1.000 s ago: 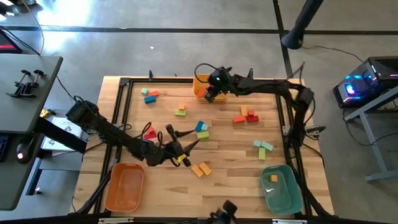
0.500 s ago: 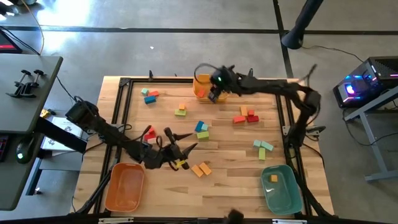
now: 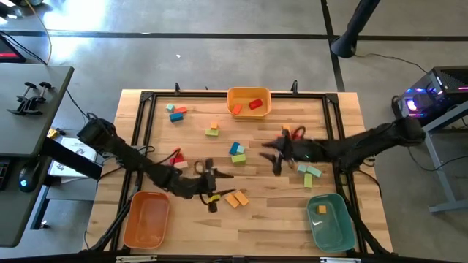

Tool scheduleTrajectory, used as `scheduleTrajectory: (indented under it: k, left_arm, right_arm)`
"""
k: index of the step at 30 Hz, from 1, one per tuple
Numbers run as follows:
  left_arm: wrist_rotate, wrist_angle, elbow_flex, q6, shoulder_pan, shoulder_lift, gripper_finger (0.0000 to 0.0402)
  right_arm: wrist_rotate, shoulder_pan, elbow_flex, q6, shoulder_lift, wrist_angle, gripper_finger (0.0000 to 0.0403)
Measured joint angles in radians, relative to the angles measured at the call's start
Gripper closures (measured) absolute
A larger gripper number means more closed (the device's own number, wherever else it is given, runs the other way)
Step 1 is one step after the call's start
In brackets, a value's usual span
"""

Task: Sort blocks by size
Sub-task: Put the blue narrow rectangular block into the orange bin

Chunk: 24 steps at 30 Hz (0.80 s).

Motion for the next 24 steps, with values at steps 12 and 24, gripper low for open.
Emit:
scheduleTrajectory:
  k: [12,24]
  left_arm:
    - [0.099,-0.304,-0.001,-0.601,0.356,0.042,0.0202]
    - [0.168,-0.176,0.007,-0.477,0.490,0.256,0.0202]
  right_arm:
    - [0.158,0.128,-0.042,-0.004,0.097,0.223,0.0222]
    - [0.158,0.131,-0.016,0.045,0.158,0.230,0.0222]
